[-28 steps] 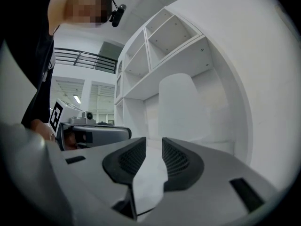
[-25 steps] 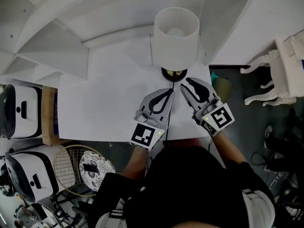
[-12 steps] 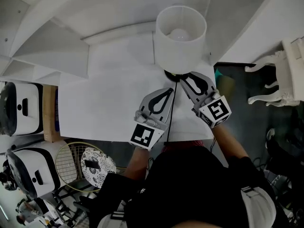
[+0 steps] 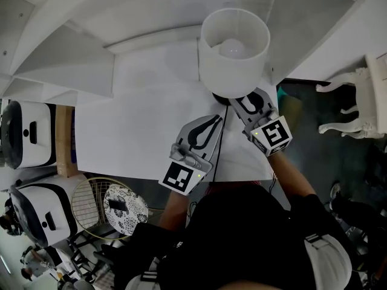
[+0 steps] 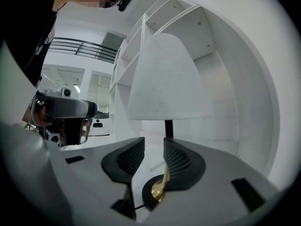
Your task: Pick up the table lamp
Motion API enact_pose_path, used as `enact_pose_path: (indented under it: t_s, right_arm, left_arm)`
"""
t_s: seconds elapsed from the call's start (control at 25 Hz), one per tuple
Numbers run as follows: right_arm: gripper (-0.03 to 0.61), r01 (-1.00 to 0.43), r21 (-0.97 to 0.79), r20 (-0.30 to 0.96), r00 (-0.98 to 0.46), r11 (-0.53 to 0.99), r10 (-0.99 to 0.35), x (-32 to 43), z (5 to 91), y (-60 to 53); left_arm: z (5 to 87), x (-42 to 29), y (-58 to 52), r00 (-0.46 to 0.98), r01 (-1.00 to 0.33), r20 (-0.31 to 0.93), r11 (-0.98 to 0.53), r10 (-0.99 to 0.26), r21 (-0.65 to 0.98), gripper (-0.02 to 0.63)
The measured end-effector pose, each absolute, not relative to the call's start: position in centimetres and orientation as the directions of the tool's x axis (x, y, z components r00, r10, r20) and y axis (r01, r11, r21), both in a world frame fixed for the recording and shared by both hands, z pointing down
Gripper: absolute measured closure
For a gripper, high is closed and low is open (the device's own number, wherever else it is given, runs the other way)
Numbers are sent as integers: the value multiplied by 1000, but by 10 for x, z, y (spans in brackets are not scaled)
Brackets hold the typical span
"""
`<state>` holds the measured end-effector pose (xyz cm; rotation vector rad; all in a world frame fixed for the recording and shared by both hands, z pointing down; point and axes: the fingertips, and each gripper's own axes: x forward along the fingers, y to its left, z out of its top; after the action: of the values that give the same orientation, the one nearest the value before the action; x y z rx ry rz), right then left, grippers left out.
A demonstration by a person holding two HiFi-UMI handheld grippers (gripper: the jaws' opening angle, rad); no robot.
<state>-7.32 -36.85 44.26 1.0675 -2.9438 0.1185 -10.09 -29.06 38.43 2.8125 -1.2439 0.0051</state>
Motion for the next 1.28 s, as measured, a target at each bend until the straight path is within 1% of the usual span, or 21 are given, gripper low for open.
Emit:
enact_pose_path:
  t_s: [0.2, 0.4, 0.52, 0.68, 0.88, 0.96, 1.28]
  right_arm:
    - [462, -657, -58, 25, -754, 752, -657, -76, 447, -381]
    - [440, -650, -46, 23, -760, 758, -650, -81, 447, -389]
    - [436, -660, -45, 49, -752, 750, -658, -81, 455, -394]
    - [436, -664, -26, 33, -748, 747, -663, -79, 453, -396]
    - [436, -669, -6, 45, -743, 743, -668, -80, 453, -395]
    - [425, -675, 7, 54, -737, 738, -674, -80, 455, -395]
    - [420, -688, -10, 63, -725, 726, -686, -84, 458, -409]
  left_arm:
    - [391, -106, -294, 664, -748, 51, -662, -746, 44, 603]
    - [394, -106, -297, 665, -747, 59, -664, -745, 39, 603]
    - [394, -108, -297, 662, -750, 61, -661, -747, 33, 603]
    - [396, -113, -296, 650, -760, 66, -649, -757, 46, 603]
    - [398, -115, -297, 648, -761, 69, -647, -758, 40, 603]
    - [397, -114, -297, 649, -761, 68, -648, -758, 37, 603]
    - [400, -114, -296, 648, -761, 77, -647, -758, 38, 603]
